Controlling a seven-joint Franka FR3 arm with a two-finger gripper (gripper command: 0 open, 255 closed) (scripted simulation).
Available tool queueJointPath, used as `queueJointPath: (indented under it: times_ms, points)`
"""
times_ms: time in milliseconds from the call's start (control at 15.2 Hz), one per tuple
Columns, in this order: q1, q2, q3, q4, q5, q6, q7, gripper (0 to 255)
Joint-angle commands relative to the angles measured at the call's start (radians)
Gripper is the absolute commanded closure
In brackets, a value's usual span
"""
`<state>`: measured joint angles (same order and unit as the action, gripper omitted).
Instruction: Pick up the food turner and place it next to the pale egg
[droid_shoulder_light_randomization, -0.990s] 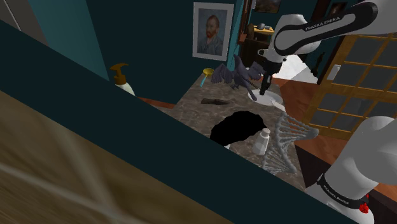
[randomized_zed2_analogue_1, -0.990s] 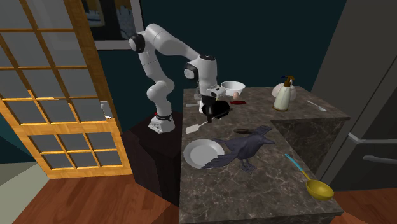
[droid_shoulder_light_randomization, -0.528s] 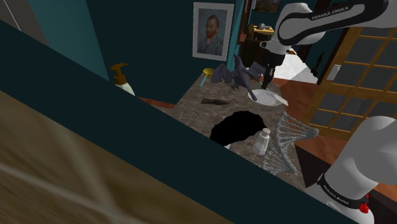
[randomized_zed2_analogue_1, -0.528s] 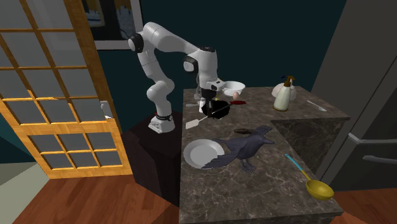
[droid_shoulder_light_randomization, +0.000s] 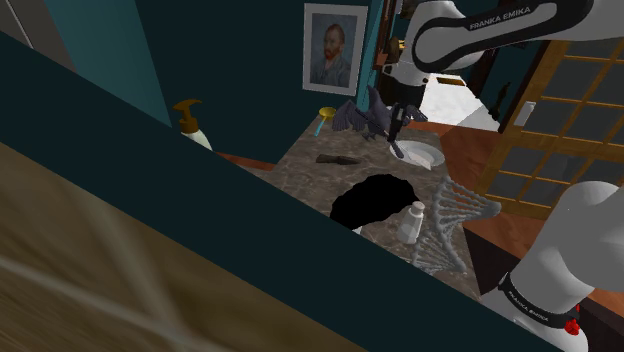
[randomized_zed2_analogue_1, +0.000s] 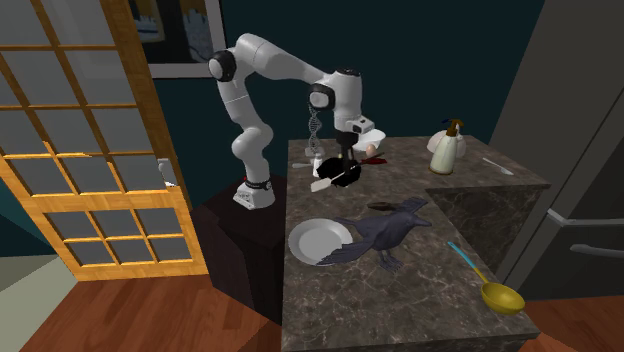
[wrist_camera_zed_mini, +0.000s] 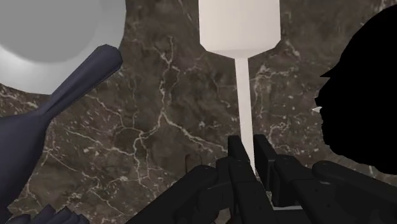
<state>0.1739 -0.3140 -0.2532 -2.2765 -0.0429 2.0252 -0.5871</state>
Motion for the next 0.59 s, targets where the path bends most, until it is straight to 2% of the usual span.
queueJointPath:
  times_ms: [0,528]
  points:
    - [0.021,0.012,0.032,0.008,0.010,0.003,0.047,255]
    - [0.102,0.135,0.141,0.125,0.049,0.010,0.215,255]
